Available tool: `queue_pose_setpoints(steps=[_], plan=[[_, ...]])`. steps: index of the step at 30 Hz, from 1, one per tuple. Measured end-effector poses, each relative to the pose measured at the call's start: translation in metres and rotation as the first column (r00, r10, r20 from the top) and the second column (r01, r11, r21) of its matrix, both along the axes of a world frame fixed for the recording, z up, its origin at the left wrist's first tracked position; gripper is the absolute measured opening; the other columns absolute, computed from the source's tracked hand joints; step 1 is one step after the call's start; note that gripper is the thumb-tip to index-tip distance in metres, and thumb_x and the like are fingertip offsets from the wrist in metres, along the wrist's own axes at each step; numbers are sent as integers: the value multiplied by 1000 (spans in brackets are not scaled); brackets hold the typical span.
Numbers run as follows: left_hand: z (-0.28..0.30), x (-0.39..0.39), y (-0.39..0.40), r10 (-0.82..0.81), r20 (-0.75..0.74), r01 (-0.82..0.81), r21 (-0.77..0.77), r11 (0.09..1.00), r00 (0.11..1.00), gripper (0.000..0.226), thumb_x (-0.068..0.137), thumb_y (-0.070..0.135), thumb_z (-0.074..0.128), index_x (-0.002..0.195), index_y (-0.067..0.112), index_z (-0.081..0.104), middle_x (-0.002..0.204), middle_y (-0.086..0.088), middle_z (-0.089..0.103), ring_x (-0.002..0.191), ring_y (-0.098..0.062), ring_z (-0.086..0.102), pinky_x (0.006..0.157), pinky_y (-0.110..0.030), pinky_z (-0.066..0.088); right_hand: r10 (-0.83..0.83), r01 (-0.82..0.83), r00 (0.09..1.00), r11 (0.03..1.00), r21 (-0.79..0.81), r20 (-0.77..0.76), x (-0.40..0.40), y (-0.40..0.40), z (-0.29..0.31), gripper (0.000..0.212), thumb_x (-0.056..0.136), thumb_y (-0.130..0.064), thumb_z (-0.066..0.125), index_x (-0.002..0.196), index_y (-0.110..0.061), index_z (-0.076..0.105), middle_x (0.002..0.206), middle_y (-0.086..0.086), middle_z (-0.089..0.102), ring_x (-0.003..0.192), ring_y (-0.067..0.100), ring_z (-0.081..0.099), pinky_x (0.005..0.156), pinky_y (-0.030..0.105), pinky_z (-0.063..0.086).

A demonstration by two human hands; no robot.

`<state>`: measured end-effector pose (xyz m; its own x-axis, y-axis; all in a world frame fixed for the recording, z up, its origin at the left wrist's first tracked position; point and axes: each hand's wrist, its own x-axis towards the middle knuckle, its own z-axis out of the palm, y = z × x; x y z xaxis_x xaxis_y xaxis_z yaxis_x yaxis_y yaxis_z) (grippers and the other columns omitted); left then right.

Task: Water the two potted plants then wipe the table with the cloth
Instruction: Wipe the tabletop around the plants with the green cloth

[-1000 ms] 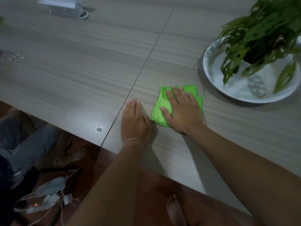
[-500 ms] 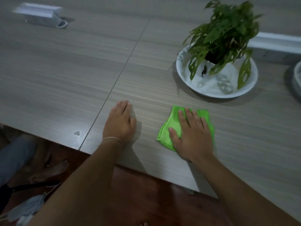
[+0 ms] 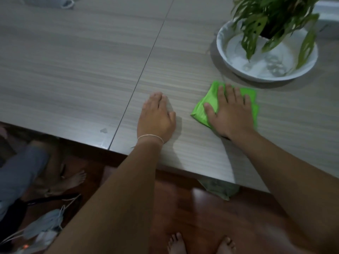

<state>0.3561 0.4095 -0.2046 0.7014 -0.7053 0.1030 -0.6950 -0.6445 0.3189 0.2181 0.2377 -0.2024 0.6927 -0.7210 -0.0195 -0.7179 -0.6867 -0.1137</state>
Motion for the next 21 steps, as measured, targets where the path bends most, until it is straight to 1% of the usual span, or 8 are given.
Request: queue_pose_setpoints(steps=[3, 5, 9, 12, 15, 17, 21], plan=[[1, 0, 1, -3, -22, 2, -14, 1000, 1000, 57, 94, 28, 38, 146, 3, 43, 155, -14, 37, 147, -28, 27, 123, -41, 20, 36, -36, 999, 999, 15, -6, 8, 17, -2, 88, 91, -70, 15, 161, -18, 21, 169, 8, 18, 156, 30, 14, 125, 55, 9], [4, 0, -1, -13, -25, 12, -27, 1000, 1000, 54, 94, 24, 43, 144, 3, 45, 154, -14, 39, 145, -29, 31, 121, -42, 23, 56, -56, 998, 998, 6, 11, -7, 33, 1, 87, 92, -71, 18, 160, -18, 24, 169, 8, 21, 156, 30, 17, 125, 56, 11], [3, 0, -2, -13, -15, 13, -32, 999, 1000, 58, 91, 28, 38, 142, 3, 47, 152, -14, 41, 143, -30, 33, 119, -44, 27, 63, -63, 998, 997, -33, 16, -62, 69, 2, 85, 92, -71, 25, 158, -18, 32, 166, 8, 28, 155, 30, 23, 124, 55, 17], [3, 0, -1, -9, 5, 9, -29, 1000, 1000, 60, 90, 29, 35, 142, 1, 47, 152, -16, 41, 143, -32, 34, 120, -45, 27, 39, -38, 999, 998, -49, 11, -73, 71, 1, 85, 91, -70, 29, 157, -17, 34, 166, 8, 29, 154, 29, 24, 124, 55, 18], [2, -1, -2, -4, 31, 5, -39, 999, 1000, 63, 88, 29, 32, 140, -2, 49, 148, -20, 44, 140, -36, 38, 118, -47, 30, 34, -34, 999, 998, -53, 12, -64, 66, -1, 85, 91, -69, 30, 158, -17, 34, 166, 8, 29, 154, 29, 24, 124, 55, 18], [0, 0, -4, 10, 38, -8, -59, 998, 999, 62, 86, 29, 34, 137, -3, 51, 145, -21, 48, 138, -38, 42, 116, -48, 32, 56, -55, 998, 997, -45, 20, -52, 58, 0, 85, 91, -69, 30, 157, -15, 34, 166, 9, 29, 154, 30, 24, 124, 56, 18], [-4, 3, -6, 70, 32, -66, -108, 992, 997, 58, 84, 23, 39, 132, -5, 56, 139, -22, 54, 132, -39, 49, 113, -47, 37, 121, -121, 993, 993, -12, 8, -2, 31, 2, 86, 92, -70, 24, 159, -16, 30, 167, 10, 26, 155, 32, 21, 125, 57, 14]])
